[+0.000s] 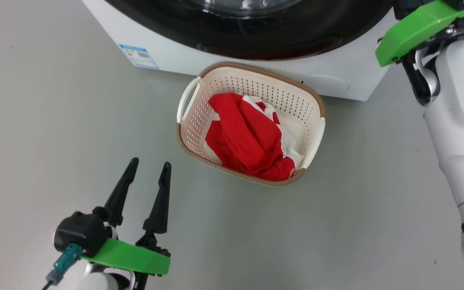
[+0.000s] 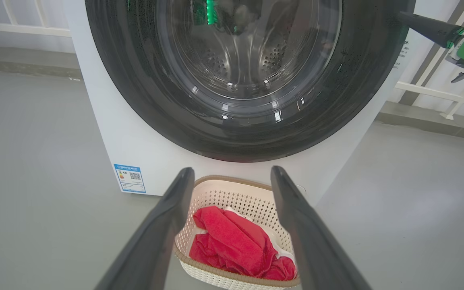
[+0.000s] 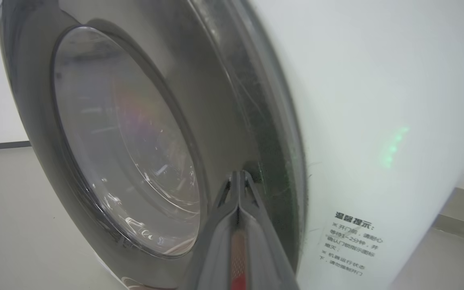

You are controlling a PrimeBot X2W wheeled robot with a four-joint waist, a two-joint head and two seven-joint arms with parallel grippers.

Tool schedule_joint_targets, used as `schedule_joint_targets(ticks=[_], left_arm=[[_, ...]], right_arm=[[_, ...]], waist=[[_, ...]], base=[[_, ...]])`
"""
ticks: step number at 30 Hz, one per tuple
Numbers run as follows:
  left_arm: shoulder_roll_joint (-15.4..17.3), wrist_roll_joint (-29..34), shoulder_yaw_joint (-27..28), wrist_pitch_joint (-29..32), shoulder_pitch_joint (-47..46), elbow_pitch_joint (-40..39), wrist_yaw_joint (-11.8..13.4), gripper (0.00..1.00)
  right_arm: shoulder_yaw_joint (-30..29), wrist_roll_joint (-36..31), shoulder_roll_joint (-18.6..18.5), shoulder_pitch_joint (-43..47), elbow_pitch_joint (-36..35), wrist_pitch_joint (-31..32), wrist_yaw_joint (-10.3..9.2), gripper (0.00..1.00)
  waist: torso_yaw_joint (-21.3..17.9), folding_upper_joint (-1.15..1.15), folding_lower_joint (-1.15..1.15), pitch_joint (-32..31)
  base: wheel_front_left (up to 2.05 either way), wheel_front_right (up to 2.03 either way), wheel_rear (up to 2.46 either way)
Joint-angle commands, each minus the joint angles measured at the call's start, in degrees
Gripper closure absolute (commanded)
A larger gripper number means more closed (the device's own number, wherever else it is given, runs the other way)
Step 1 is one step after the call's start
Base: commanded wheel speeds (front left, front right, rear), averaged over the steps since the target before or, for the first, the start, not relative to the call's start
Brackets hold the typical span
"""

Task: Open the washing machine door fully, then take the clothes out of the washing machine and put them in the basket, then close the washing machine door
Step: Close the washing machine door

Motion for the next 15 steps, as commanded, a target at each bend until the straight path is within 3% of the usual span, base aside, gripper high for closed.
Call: schedule_joint_targets(ticks=[1,7,15], left_arm=[[0.6,-1.3,1.4,-0.7,-1.2,-0.8,-0.3,0.00],[0.6,-2.0,1.6,-0.7,-2.2,-0.3,-0.3,0.00],[0.6,-1.5,2.4,-0.7,-2.5,-0.4,-0.3,0.00]], right_arm=[[-1.0,-0.8,0.8,-2.5,-0.8,-0.4,-0.35,1.00],[-4.2,-2.7,1.8,-4.1,-0.2,-0.4,-0.35,1.00],[-3.1,-3.0,3.8,0.3,-3.3,-0.4,-0.35,1.00]], waist=[[0.6,0.00,0.00,1.5],[0.7,0.00,0.00,2.4],[-1.4,0.00,0.00,0.4]], base=[[0.00,0.00,0.00],[0.00,0.00,0.00],[0.00,0.00,0.00]])
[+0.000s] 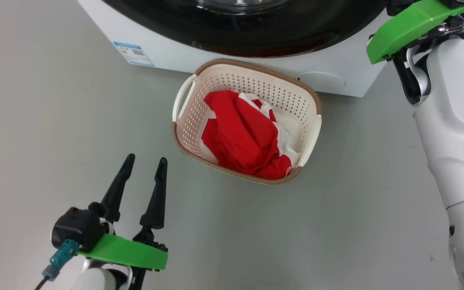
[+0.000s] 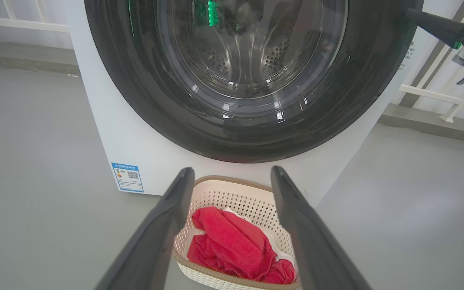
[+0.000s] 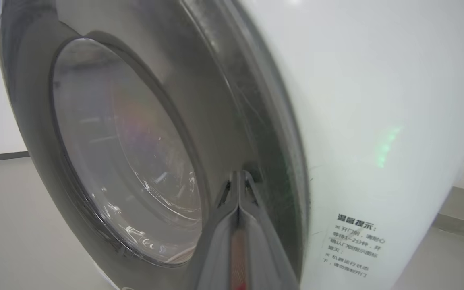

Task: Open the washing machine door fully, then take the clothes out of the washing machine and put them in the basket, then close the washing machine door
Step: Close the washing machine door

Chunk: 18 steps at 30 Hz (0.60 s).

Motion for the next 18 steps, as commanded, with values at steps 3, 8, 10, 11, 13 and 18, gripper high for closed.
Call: schedule_joint_targets(ticks=[3,8,10,11,13,18], left_arm=[[0.7,0.5,1.6,-0.7,-1.1,-1.6,-0.3,0.00],[0.7,1.0,2.5,-0.7,-0.6,-1.7,-0.3,0.00],[0.9,0.9,2.4,-0.7,-0.3,-1.7,-0.3,0.00],[1.0,0.5,1.9,-0.7,-0.1,-1.5,-0.3,0.00],[1.5,-0.1,1.7,-0.7,0.4,-1.5,-0.3,0.00],[2.4,0.1,2.0,-0.7,1.2,-1.7,-0.3,0.00]], right_arm=[[1.9,0.2,1.4,3.5,-4.9,-0.2,-0.55,0.78],[4.1,0.6,1.8,9.7,-9.8,-0.2,-0.55,0.00],[4.9,0.6,1.8,12.4,-11.9,-0.2,-0.55,0.00],[5.3,0.7,1.9,13.7,-12.9,-0.2,-0.55,0.00],[5.8,1.0,1.9,16.4,-15.2,-0.2,-0.55,0.00],[4.6,1.5,2.0,21.5,-19.8,-0.2,-0.55,0.00]], waist=[[-2.2,0.00,0.00,-1.9],[-4.7,0.00,0.00,-4.2],[-5.8,0.00,0.00,-5.3],[-6.4,0.00,0.00,-5.8],[-7.7,0.00,0.00,-6.8],[-9.9,0.00,0.00,-9.0]], base=[[0.00,0.00,0.00],[0.00,0.00,0.00],[0.00,0.00,0.00],[0.00,0.00,0.00],[0.00,0.00,0.00],[0.00,0.00,0.00]])
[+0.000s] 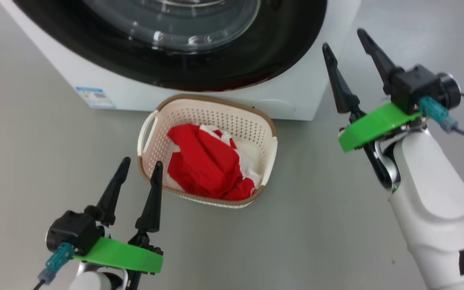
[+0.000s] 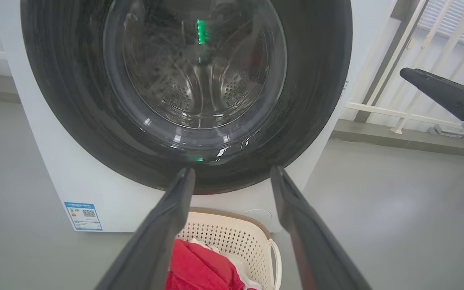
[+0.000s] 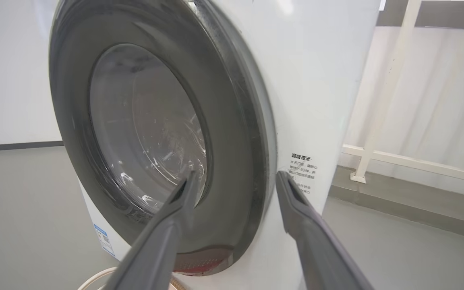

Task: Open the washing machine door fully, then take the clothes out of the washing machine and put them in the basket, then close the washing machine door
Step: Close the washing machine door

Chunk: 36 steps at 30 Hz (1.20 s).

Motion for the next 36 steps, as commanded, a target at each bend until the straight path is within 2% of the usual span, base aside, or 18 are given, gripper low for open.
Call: schedule_joint_targets(ticks=[1,17,24,36], left_arm=[[1.6,0.3,1.8,-0.5,0.7,-1.6,-0.3,0.00],[2.7,2.4,4.5,-0.5,5.7,-0.7,-0.3,0.00],[3.2,2.5,5.8,-0.5,8.6,-0.4,-0.3,0.00],[3.4,2.9,7.4,-0.5,11.1,-0.8,-0.3,0.00]], right_arm=[[0.4,0.3,1.0,1.7,-2.3,-0.2,-0.21,0.00],[-3.7,-0.2,-0.4,20.4,-10.1,-0.2,-0.21,0.00],[-5.9,0.8,-0.6,27.9,-14.2,-0.2,-0.21,0.00],[-9.4,2.5,0.1,37.4,-22.7,-0.2,-0.21,0.00]], waist=[[-2.8,0.00,0.00,-2.9],[-8.0,0.00,0.00,-12.9],[-9.2,0.00,0.00,-16.6],[-9.5,0.00,0.00,-19.0]], base=[[0.00,0.00,0.00],[0.00,0.00,0.00],[0.00,0.00,0.00],[0.00,0.00,0.00]])
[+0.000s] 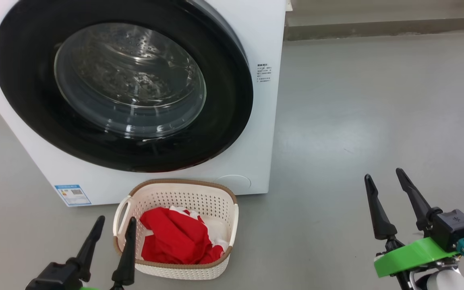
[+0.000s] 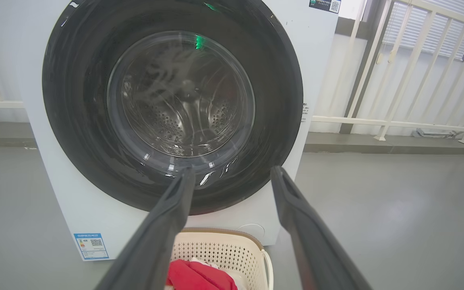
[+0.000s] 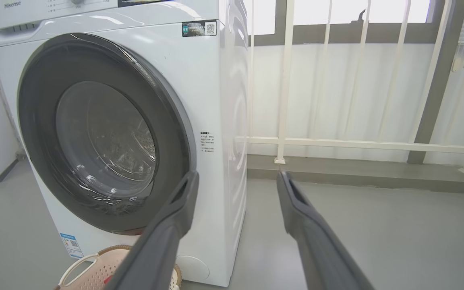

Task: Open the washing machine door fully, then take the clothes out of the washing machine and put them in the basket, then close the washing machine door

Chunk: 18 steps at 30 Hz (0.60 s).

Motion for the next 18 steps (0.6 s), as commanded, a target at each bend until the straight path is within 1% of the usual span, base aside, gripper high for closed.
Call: schedule_joint_targets(ticks=[1,6,18], left_arm=[[1.2,0.4,2.1,-0.5,-0.7,-1.5,-0.3,0.00],[1.2,1.5,2.7,-0.5,0.3,-1.0,-0.3,0.00],[0.5,3.7,3.2,-0.5,1.2,-0.2,-0.3,0.00]], right_arm=[[1.2,0.3,-0.4,-0.3,-2.5,-0.2,-0.20,0.00],[2.7,1.5,-1.1,1.7,-4.3,-0.2,-0.20,0.00],[1.9,1.3,-0.7,4.4,-6.0,-0.2,-0.20,0.00]], waist=[[0.0,0.00,0.00,-0.3],[0.1,0.00,0.00,-1.0],[0.6,0.00,0.00,-1.7]], base=[[0.00,0.00,0.00],[0.00,0.00,0.00],[0.00,0.00,0.00]])
